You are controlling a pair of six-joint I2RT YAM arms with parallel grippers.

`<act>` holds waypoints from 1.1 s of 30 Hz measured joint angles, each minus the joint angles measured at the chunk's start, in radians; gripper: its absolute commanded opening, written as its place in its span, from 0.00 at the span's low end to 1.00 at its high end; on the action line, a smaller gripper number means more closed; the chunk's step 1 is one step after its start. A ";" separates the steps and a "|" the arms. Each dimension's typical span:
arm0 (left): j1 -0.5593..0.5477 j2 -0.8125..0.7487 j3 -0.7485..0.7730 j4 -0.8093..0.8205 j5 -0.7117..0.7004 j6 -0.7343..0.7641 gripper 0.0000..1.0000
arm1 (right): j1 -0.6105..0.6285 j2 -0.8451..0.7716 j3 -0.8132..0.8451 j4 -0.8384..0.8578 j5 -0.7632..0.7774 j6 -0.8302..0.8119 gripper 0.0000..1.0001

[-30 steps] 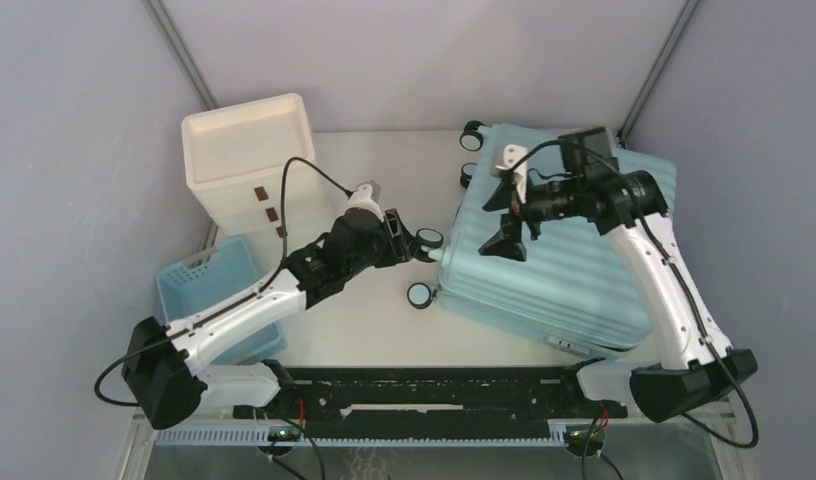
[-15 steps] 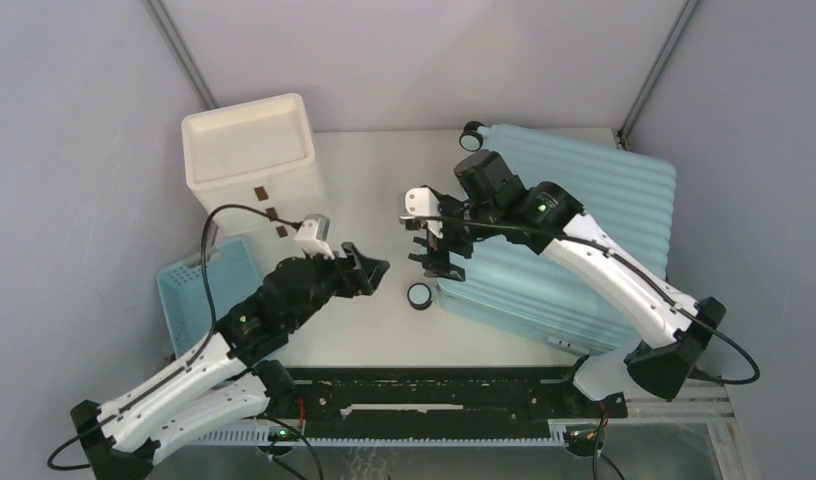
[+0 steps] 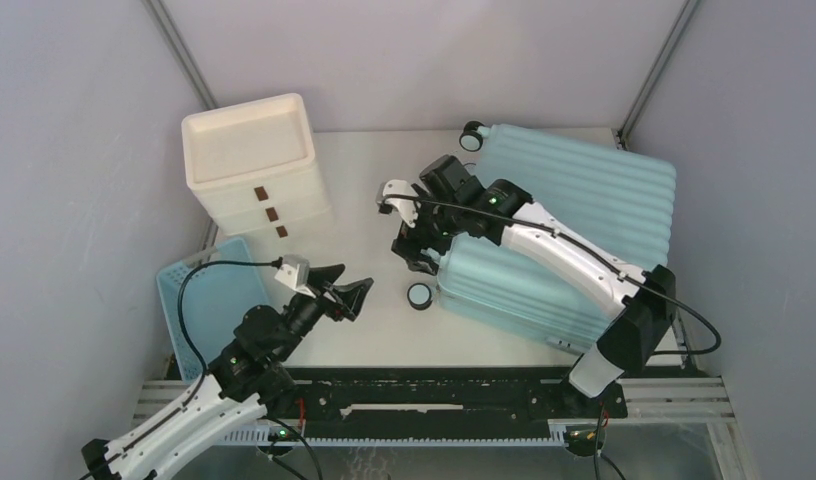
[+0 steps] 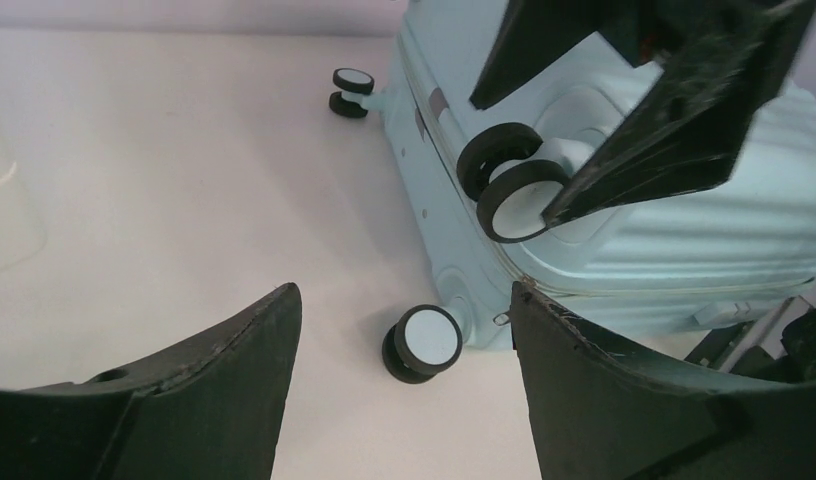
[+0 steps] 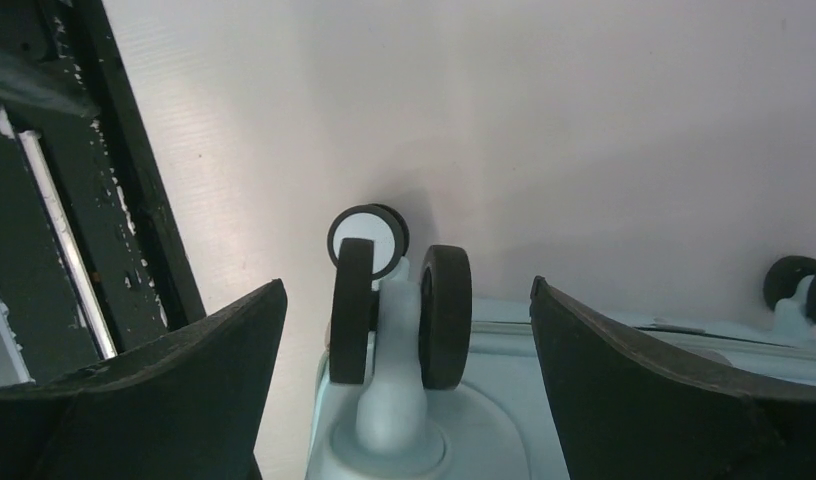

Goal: Open, take out, and arrange the luggage

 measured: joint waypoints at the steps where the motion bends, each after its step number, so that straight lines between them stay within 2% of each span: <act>1: 0.000 0.000 -0.006 0.017 0.005 0.014 0.80 | 0.005 0.013 0.000 0.000 0.017 0.008 1.00; 3: 0.000 0.002 -0.014 0.042 0.025 0.038 0.80 | 0.010 0.039 0.000 -0.002 0.044 0.019 0.99; 5: 0.000 0.009 -0.018 0.062 0.043 0.058 0.80 | 0.013 0.068 0.000 -0.004 0.074 0.021 0.93; 8: 0.000 0.032 -0.021 0.091 0.075 0.082 0.80 | 0.013 0.107 0.003 -0.023 0.105 0.016 0.65; 13: 0.000 0.076 -0.060 0.154 0.167 0.127 0.78 | 0.023 0.153 0.050 -0.087 0.097 0.019 0.26; 15: 0.000 0.102 -0.082 0.186 0.226 0.149 0.77 | 0.022 0.153 0.064 -0.103 0.087 0.007 0.14; 18: 0.000 0.166 -0.101 0.234 0.314 0.188 0.73 | 0.011 0.150 0.065 -0.109 0.050 -0.018 0.02; 23: 0.000 0.342 -0.103 0.362 0.436 0.235 0.68 | -0.036 0.107 0.038 -0.106 -0.058 -0.051 0.00; 29: 0.000 0.703 -0.102 0.606 0.552 0.246 0.66 | -0.068 -0.038 -0.089 -0.081 -0.147 -0.090 0.00; 33: 0.000 0.864 -0.098 0.764 0.600 0.232 0.65 | -0.068 -0.086 -0.138 -0.087 -0.180 -0.092 0.00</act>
